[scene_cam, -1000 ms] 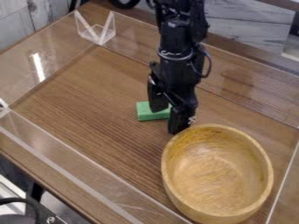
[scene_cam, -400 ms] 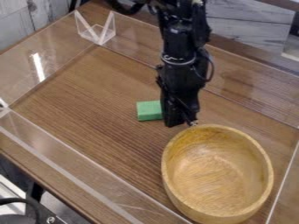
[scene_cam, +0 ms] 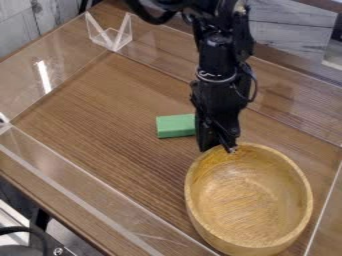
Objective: Put the green block in the brown bowl
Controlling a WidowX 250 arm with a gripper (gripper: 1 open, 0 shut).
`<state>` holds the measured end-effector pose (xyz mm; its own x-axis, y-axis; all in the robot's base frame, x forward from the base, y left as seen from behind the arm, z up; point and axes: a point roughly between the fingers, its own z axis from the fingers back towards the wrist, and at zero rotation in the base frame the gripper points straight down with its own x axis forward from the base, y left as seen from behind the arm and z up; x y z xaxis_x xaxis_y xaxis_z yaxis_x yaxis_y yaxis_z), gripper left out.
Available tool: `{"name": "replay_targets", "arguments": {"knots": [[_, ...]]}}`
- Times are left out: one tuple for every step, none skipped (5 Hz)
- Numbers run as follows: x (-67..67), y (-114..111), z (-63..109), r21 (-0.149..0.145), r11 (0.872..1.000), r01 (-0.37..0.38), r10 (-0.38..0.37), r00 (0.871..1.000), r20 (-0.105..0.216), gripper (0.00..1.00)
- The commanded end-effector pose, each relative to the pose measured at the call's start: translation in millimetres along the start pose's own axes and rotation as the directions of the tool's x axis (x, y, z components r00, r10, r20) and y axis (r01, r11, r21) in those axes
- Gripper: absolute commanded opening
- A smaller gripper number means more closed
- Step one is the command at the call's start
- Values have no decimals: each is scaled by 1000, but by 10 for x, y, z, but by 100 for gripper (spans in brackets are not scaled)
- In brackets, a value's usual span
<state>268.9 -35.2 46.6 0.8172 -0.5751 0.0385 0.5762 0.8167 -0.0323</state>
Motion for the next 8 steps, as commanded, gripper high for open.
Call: {"name": "replay_targets", "arguments": {"knots": [[36,94,61,13,1000,-15,14,999,41,0],[37,120,42,10,1000,-6,6,999,48,0],[39,146,25,5,1000,2,-2,999,54,0],[56,177,-26,2,999,-53,53,997,60,0],[71,208,-68,-1,995,-104,104,993,63,0],[46,234,13,-3,983,-184,183,981,67,0],[24,261,93,-6,965,-261,260,963,67,0],[38,335,148,-8,966,-258,258,964,69,0]]}}
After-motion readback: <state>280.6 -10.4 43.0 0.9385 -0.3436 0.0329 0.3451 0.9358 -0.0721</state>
